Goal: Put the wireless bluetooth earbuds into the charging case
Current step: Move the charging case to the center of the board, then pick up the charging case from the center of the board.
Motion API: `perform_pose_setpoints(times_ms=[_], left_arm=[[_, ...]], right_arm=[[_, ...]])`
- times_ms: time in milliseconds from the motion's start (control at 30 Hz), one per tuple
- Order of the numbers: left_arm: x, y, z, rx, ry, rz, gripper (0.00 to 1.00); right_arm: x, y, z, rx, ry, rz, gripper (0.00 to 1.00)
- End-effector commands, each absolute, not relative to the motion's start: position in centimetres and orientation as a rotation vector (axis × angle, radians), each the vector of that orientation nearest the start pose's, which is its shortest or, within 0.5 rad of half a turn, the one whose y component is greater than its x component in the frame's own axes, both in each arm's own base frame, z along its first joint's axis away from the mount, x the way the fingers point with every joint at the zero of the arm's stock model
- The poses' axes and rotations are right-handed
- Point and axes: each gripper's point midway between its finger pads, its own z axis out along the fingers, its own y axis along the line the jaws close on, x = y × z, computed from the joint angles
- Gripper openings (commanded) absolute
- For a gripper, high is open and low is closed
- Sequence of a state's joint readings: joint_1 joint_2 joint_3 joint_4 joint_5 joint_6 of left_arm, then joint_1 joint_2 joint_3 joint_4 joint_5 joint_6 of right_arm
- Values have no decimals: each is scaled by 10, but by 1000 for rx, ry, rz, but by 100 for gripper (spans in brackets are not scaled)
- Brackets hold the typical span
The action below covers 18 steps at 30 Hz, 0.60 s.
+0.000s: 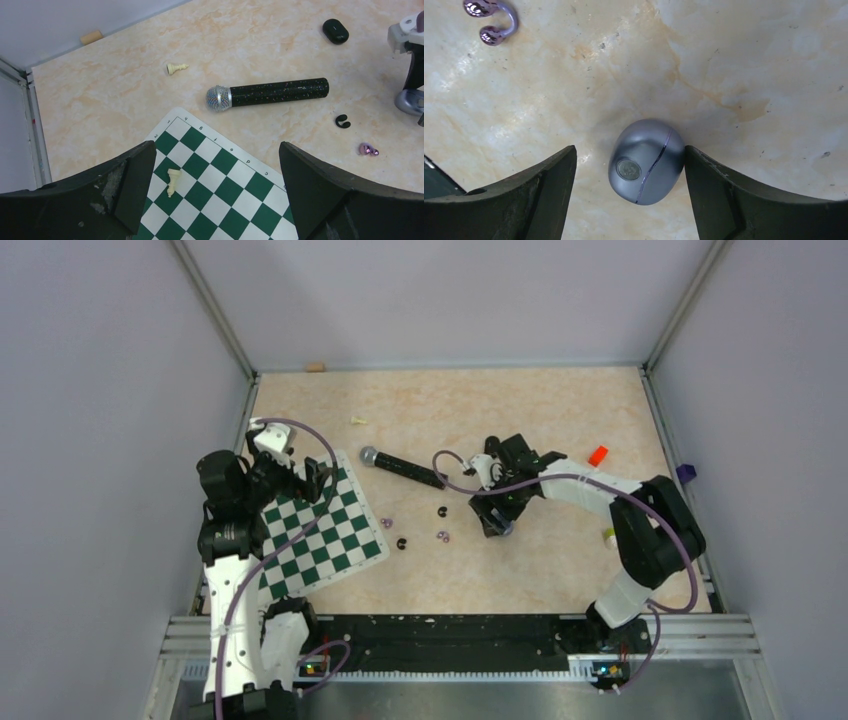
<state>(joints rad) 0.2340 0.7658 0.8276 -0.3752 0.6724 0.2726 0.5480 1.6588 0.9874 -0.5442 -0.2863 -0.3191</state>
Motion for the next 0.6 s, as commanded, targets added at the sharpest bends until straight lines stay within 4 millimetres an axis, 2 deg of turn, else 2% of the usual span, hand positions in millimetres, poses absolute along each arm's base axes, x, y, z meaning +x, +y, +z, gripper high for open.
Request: perform_pose_setpoints(times_ms=[0, 100, 233, 433, 567], left_arm=[[284, -35, 271, 502, 1728, -258, 99], [284, -36, 271, 504, 1728, -260, 99], [284, -36, 270, 504, 1729, -264, 99], [283, -35, 271, 501, 1730, -257, 99], [283, -35, 271, 503, 1730, -258, 99]], right_arm=[[268, 210, 71, -1169, 2389, 648, 78], [273, 202, 76, -1097, 2401, 709, 78], [281, 190, 66, -1034, 2456, 671, 76], [278, 187, 45, -1021, 2554, 675, 61], [276, 185, 38, -1014, 2583, 672, 53]])
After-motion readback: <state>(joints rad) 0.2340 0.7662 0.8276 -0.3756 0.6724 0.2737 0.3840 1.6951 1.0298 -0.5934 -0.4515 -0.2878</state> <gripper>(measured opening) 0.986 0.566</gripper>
